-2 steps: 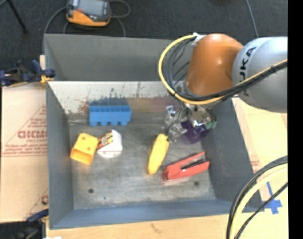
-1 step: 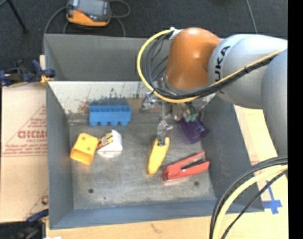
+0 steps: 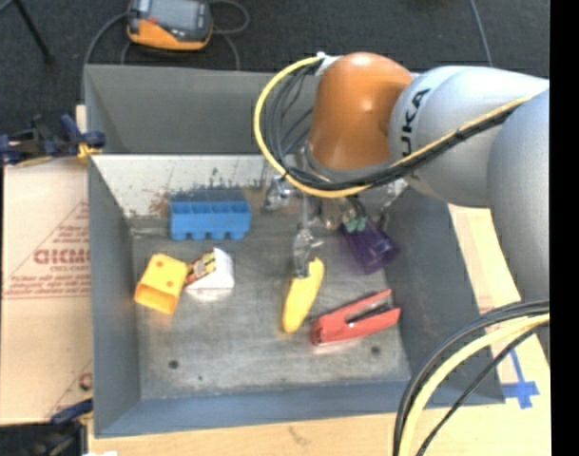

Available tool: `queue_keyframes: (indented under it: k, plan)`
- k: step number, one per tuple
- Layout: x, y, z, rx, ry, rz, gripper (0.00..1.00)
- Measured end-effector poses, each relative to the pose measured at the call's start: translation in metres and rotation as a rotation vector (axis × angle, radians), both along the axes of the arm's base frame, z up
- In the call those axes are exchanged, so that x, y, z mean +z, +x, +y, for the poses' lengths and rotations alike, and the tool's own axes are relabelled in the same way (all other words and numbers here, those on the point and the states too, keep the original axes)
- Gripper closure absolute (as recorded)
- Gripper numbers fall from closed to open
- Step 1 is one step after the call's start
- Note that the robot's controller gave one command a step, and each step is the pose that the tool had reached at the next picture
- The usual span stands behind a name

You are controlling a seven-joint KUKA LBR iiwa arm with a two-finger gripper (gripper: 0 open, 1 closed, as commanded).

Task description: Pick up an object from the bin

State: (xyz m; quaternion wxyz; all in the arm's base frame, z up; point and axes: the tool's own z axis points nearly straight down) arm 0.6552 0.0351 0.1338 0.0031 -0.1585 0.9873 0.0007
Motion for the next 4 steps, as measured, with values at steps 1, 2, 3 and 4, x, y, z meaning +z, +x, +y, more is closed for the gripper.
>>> queue_keyframes:
  k: [1,2,3,4]
  plan:
    - [-0.023,-0.025,-0.012,0.171,-0.003,-0.009,0.0]
    - [-0.059,-0.041,-0.014,0.324,-0.002,-0.003,1.0]
    - [-0.059,-0.041,-0.014,0.324,-0.002,-0.003,1.0]
    - [0.08,-0.055,-0.038,0.381,-0.004,-0.001,1.0]
